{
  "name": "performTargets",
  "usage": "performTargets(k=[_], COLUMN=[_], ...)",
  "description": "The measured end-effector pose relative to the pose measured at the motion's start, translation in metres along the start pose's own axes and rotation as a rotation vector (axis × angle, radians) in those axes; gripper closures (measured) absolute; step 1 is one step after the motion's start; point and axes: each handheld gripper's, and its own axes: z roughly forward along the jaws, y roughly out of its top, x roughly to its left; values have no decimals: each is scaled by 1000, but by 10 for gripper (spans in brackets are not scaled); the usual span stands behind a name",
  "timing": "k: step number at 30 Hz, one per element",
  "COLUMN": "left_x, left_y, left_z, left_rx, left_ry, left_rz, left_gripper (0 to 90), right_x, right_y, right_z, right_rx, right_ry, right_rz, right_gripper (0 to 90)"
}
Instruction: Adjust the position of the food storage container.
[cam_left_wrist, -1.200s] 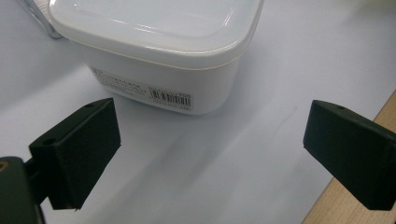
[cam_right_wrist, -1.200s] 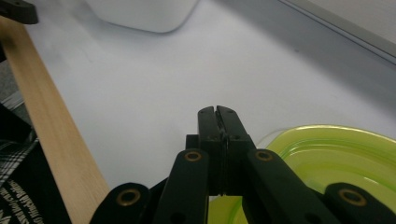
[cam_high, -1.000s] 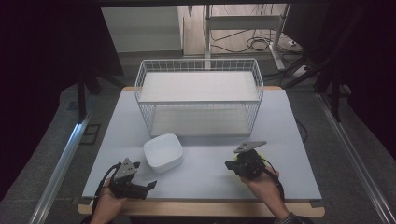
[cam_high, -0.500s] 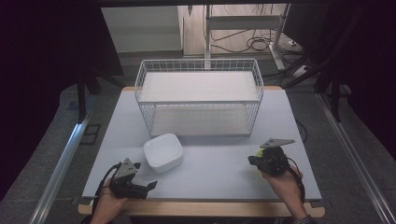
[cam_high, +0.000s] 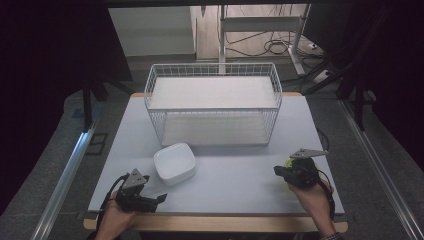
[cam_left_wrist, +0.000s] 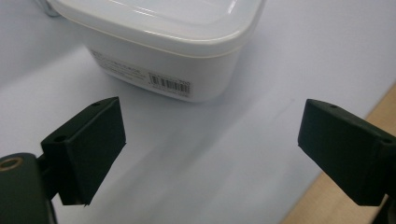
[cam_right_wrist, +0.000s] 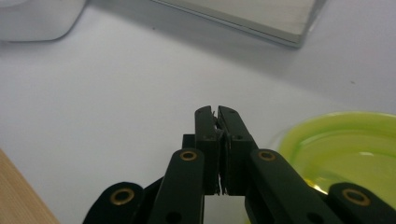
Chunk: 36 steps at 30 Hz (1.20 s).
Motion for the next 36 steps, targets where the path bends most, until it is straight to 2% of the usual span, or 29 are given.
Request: performTargets(k=[3,5,6,8,11,15,19,22,26,30,33,36], left_x=[1,4,6,13,23,33,37,42,47,50,51,52], left_y=[1,2,2,2,2,5,11,12,14,20,23,27], left_z=[-7,-12,-14,-17,-14,-4,6,11,17,25,31,36], left_rx=[-28,-48,-59,-76,-55,-36,-23,-13,-8,0,12,12], left_ry=[3,14,24,20,74,87,124,150,161,159,164,167], left_rz=[-7,-8,-22,-83,-125,-158,-159,-174,-195,-188,-184,-187], left_gripper=[147,266,331,479,639,765,832,852,860,867,885,899], right_x=[6,11,13,17,22,28,33,35,36,36,43,49], right_y=[2,4,5,6,8,11,13,14,15,16,17,18], right_z=[2,2,3,4,8,11,17,19,21,26,27,30], right_rx=[-10,-16,-20,-20,-22,-32,-25,-21,-26,-31,-37,-26], right_ry=[11,21,25,28,38,42,41,30,28,56,67,62], right_rz=[-22,-39,-45,-64,-82,-119,-150,-165,-174,-182,-247,-287], right_gripper=[870,862,861,862,863,864,866,866,863,873,894,896])
